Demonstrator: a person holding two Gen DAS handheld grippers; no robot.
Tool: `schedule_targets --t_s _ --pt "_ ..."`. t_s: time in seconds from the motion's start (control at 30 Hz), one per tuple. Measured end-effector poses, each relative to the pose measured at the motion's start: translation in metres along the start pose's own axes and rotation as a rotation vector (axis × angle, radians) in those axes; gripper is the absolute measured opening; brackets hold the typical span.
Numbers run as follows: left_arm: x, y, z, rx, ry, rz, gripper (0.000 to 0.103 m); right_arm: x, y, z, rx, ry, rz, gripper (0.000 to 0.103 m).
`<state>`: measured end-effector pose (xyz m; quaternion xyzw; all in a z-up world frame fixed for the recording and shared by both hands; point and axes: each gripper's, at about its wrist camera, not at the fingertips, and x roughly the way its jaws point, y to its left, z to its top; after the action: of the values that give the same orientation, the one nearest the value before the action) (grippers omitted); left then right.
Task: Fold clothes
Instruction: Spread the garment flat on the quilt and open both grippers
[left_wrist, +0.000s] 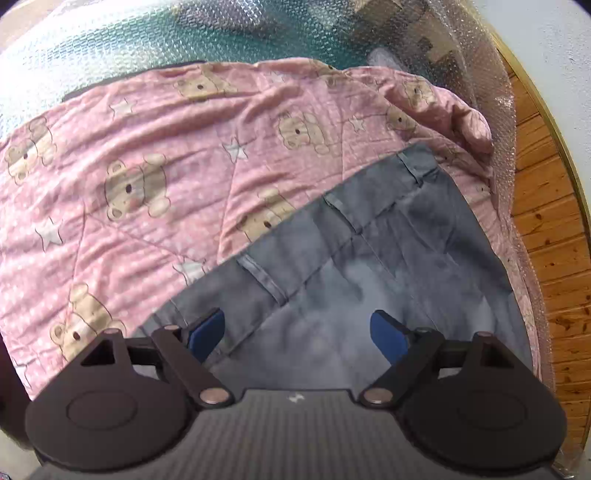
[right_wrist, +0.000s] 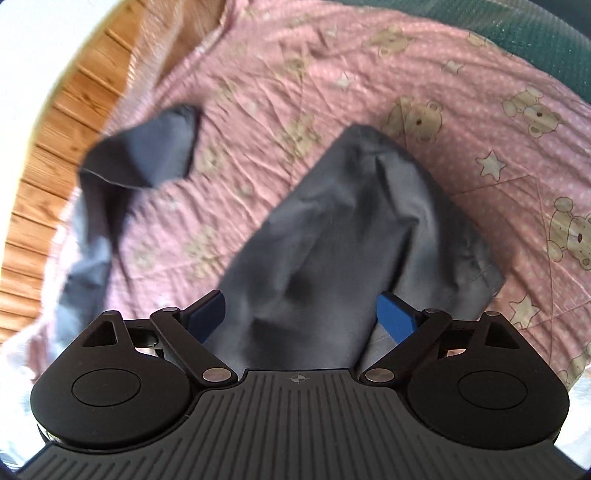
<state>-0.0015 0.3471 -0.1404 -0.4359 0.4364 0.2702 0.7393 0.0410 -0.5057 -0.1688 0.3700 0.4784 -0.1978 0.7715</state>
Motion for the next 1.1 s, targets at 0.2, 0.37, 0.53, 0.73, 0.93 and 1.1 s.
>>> schedule_targets --t_s 0.2,0.37,0.53,0.73,0.93,1.1 --pt "0.046 -0.003 0.026 0.202 0.095 -0.054 0.09 0.012 0.01 0.011 -0.047 -0.034 -0.112 0.094" --pt "0.076 -0.029 0.029 0.31 0.126 -0.126 0.072 0.018 0.013 0.04 -0.076 -0.063 -0.213 0.094" --pt "0.075 -0.048 0.044 0.338 0.101 -0.16 0.054 0.013 0.057 0.072 -0.109 -0.129 -0.148 0.095" --pt "0.068 -0.062 0.061 0.376 0.08 -0.148 0.065 0.065 0.127 0.103 0.113 -0.078 0.234 0.099" --pt "0.059 -0.065 0.051 0.378 0.096 -0.163 0.067 0.165 0.186 0.107 0.355 0.005 0.42 0.101" --pt "0.054 -0.069 0.041 0.385 0.112 -0.174 0.067 0.232 0.21 0.124 0.498 0.026 0.506 0.061"
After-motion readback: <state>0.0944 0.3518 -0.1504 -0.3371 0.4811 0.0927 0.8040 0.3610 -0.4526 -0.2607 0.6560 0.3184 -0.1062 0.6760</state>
